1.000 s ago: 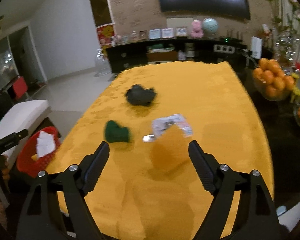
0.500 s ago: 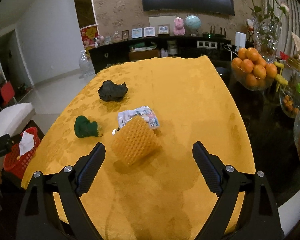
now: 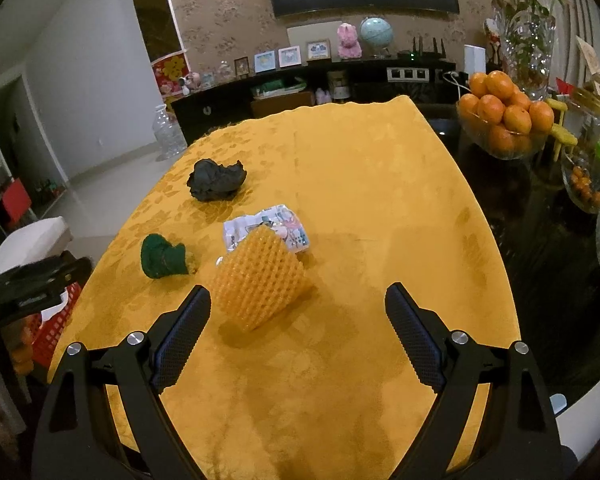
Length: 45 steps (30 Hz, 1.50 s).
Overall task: Collect trash
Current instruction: 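Move both tools back over the table toward the green scrubber, then grasp the green scrubber with the left tool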
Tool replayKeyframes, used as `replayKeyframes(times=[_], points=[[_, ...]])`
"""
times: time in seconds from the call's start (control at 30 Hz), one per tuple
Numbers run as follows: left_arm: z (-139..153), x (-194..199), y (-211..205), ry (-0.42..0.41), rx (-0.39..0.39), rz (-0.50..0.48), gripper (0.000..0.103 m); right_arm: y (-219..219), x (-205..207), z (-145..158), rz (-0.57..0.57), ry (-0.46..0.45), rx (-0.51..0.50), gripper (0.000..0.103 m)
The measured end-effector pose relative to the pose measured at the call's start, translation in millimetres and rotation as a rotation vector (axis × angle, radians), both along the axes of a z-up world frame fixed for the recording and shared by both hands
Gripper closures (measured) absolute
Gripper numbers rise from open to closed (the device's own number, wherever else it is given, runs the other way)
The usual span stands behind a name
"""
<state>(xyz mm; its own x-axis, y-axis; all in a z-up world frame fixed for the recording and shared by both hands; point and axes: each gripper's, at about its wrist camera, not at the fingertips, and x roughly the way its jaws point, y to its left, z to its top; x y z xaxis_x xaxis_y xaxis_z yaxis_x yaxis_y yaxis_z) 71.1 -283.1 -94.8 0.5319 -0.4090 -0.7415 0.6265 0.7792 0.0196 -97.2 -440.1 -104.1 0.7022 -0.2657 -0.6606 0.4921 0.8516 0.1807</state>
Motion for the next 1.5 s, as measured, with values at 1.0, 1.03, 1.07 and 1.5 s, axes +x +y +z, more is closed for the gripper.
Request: replayKeyframes(times=[1.0,1.03,1.07,1.5], points=[[-45.5,12.0,-77.5,0.088,0.009,-0.141,0.059,-15.8,8.2,-13.4,0.003,0.012,0.069,0.017],[-44.1,11.9,-74.5,0.089,0.004,-0.137,0.060,-15.9,8.6,-14.0,0.001,0.014,0.068,0.017],[-42.4,12.1,-70.2,0.090,-0.001,-0.132,0.060,-15.6,8.9,-14.6,0.001,0.017,0.065,0.017],[-1.3,0.7,26.5,-0.003,-0.030,-0.043,0.059,-2.2,17.1,-17.2,0.023,0.033,0.000,0.017]])
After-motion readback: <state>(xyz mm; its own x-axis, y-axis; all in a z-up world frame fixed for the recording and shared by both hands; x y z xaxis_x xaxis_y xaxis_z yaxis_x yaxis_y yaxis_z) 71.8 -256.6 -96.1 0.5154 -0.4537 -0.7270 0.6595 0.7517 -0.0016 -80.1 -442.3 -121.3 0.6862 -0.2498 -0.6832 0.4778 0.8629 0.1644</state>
